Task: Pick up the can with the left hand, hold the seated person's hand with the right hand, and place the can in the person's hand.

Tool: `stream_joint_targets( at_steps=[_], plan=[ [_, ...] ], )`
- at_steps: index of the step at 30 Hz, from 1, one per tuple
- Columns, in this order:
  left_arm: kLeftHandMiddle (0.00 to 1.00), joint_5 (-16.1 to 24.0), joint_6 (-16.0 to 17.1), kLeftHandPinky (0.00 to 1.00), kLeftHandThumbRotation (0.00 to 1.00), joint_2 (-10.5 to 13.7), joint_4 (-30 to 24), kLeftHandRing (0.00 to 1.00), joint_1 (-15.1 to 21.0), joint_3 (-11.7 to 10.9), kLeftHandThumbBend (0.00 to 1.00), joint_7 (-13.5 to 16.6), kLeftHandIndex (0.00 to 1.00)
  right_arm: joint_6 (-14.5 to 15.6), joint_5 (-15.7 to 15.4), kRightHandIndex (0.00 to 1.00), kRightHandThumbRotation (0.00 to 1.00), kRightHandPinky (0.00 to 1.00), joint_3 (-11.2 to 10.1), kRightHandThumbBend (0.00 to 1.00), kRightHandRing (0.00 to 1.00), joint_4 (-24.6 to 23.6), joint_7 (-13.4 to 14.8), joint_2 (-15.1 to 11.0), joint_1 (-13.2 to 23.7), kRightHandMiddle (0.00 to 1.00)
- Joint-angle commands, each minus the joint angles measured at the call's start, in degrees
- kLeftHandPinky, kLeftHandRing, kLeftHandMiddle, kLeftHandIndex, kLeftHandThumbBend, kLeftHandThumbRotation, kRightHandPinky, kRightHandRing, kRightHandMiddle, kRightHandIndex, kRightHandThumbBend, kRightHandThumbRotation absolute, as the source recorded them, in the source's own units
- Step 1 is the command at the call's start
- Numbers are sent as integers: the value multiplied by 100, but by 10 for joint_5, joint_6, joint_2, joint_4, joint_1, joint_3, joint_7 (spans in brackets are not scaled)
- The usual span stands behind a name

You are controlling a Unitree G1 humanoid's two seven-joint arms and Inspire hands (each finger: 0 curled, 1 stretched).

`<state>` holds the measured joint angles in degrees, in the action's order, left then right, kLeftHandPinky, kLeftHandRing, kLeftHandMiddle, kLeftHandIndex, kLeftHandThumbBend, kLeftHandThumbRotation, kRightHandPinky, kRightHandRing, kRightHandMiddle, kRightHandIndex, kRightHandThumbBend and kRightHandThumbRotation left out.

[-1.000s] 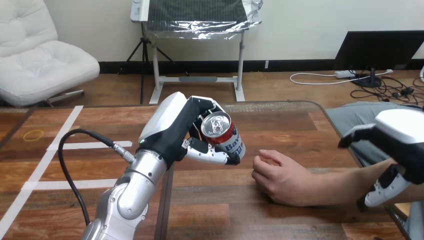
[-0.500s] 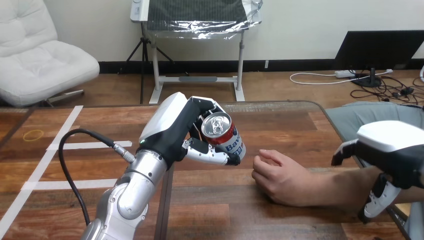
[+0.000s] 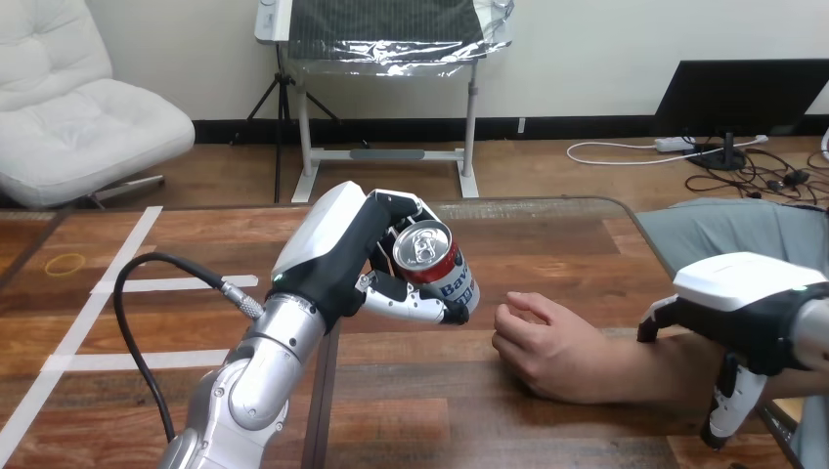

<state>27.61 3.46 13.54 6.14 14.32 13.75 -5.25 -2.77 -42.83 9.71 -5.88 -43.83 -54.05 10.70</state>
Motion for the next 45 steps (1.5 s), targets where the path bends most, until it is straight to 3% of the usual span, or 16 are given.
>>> stream_joint_targets(
  at_steps=[1,13,45],
  plan=[
    [44,-3,6,33,0,1,-36,38,23,-8,64,7,48,-11,-17,83,10,91,20,81,90,26,4,7,65,89],
    [44,-3,2,33,0,1,-42,38,19,-10,63,5,49,-19,-39,84,14,91,54,78,91,68,9,25,98,90],
    [44,-5,-8,33,0,4,-57,38,10,-12,63,-1,49,0,-69,86,17,88,101,68,90,166,27,79,136,90]
  ],
)
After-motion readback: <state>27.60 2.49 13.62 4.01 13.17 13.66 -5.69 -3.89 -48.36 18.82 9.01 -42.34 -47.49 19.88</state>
